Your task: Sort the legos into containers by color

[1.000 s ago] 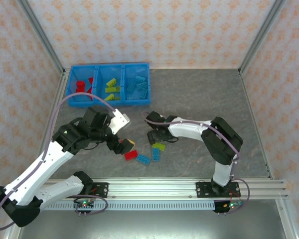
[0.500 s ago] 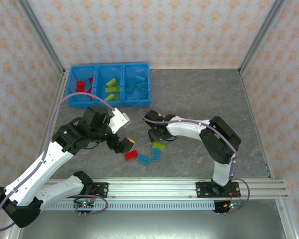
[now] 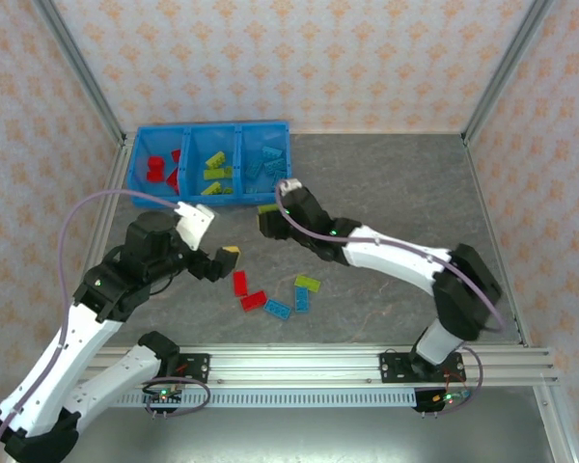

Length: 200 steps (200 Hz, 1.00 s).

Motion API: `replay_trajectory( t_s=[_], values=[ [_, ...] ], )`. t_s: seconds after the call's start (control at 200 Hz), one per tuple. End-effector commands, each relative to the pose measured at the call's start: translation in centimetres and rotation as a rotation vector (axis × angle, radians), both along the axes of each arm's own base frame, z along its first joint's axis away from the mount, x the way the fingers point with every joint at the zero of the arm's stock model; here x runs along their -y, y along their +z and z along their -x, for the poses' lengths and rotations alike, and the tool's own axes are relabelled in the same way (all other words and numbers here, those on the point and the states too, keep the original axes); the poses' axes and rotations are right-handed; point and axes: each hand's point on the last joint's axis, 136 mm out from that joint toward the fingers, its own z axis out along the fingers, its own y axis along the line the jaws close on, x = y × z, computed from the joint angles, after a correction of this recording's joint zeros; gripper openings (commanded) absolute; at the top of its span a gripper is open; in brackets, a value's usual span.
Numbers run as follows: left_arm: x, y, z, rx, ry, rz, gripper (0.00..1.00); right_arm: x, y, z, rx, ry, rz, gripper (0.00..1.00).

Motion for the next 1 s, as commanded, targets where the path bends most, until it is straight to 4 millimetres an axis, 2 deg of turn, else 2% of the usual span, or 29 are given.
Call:
replay_trajectory(
  t_s=[0.0, 0.055, 0.09, 0.105, 0.145, 0.195, 0.25, 0.28, 0.355, 0.395, 0.405, 0.425, 0.48, 0.581, 0.701, 0.831, 0.846, 0.911, 0.936, 0.996],
  values=[
    [-3.2, 2.0, -1.2, 0.104, 0.198, 0.045, 1.0, -3.2, 1.8, -4.9, 0.152, -0.017, 0.029, 0.49],
    [-4.5, 2.3, -1.2, 0.13, 0.258, 0.043, 1.0, -4.4, 1.6, -7.4, 0.157, -0.031, 0.041, 0.48],
    [-5.3, 2.5, -1.2, 0.145, 0.297, 0.042, 1.0, -5.1, 0.7, -8.9, 0.148, -0.038, 0.053, 0.48],
    [-5.6, 2.5, -1.2, 0.149, 0.311, 0.042, 1.0, -5.5, 1.1, -9.5, 0.155, -0.04, 0.047, 0.48],
    [-6.3, 2.7, -1.2, 0.158, 0.345, 0.042, 0.99, -6.3, 0.1, -11.1, 0.151, -0.04, 0.065, 0.48],
    [-6.7, 2.6, -1.2, 0.159, 0.368, 0.042, 0.99, -7.4, -0.1, -12.9, 0.161, -0.031, 0.08, 0.49],
    [-6.8, 2.4, -1.3, 0.151, 0.374, 0.037, 0.99, -8.3, -1.7, -14.6, 0.15, -0.024, 0.12, 0.5],
    [-6.9, 2.2, -1.4, 0.146, 0.376, 0.032, 0.99, -8.9, -1.2, -15.5, 0.158, -0.022, 0.121, 0.52],
    [-6.9, 1.9, -1.6, 0.128, 0.379, 0.021, 0.99, -10.4, -1.8, -17.1, 0.161, 0.008, 0.14, 0.59],
    [-6.8, 1.8, -1.7, 0.121, 0.378, 0.02, 0.99, -10.9, -1.6, -17.8, 0.176, 0.014, 0.148, 0.67],
    [-6.8, 1.7, -1.7, 0.117, 0.376, 0.021, 0.98, -11.0, -2.1, -17.9, 0.171, 0.017, 0.156, 0.69],
    [-6.7, 1.6, -1.8, 0.113, 0.375, 0.02, 0.99, -11.2, -1.2, -18.1, 0.187, 0.02, 0.147, 0.73],
    [-6.6, 1.5, -1.9, 0.104, 0.37, 0.02, 0.98, -11.7, -0.6, -18.3, 0.205, 0.037, 0.144, 0.8],
    [-6.6, 1.2, -2.1, 0.094, 0.372, 0.016, 0.98, -11.6, 1.6, -17.9, 0.225, 0.046, 0.128, 0.88],
    [-6.8, 0.8, -2.3, 0.083, 0.383, 0.006, 0.98, -10.4, 4.8, -16.1, 0.218, 0.063, 0.115, 0.89],
    [-6.9, 0.3, -2.7, 0.063, 0.396, -0.012, 0.98, -8.0, 8.3, -12.8, 0.18, 0.085, 0.11, 0.9],
    [-7.0, 0.1, -2.7, 0.059, 0.398, -0.016, 0.98, -7.6, 8.0, -12.4, 0.163, 0.087, 0.119, 0.9],
    [-7.1, -0.2, -2.9, 0.046, 0.409, -0.033, 0.98, -5.6, 9.3, -10.1, 0.129, 0.091, 0.13, 0.91],
    [-7.2, -0.4, -3.0, 0.039, 0.412, -0.039, 0.98, -4.9, 9.0, -9.2, 0.108, 0.098, 0.141, 0.91],
    [-7.1, -1.0, -3.4, 0.018, 0.415, -0.057, 1.0, -2.8, 9.9, -6.4, 0.077, 0.119, 0.141, 0.91]
  ],
)
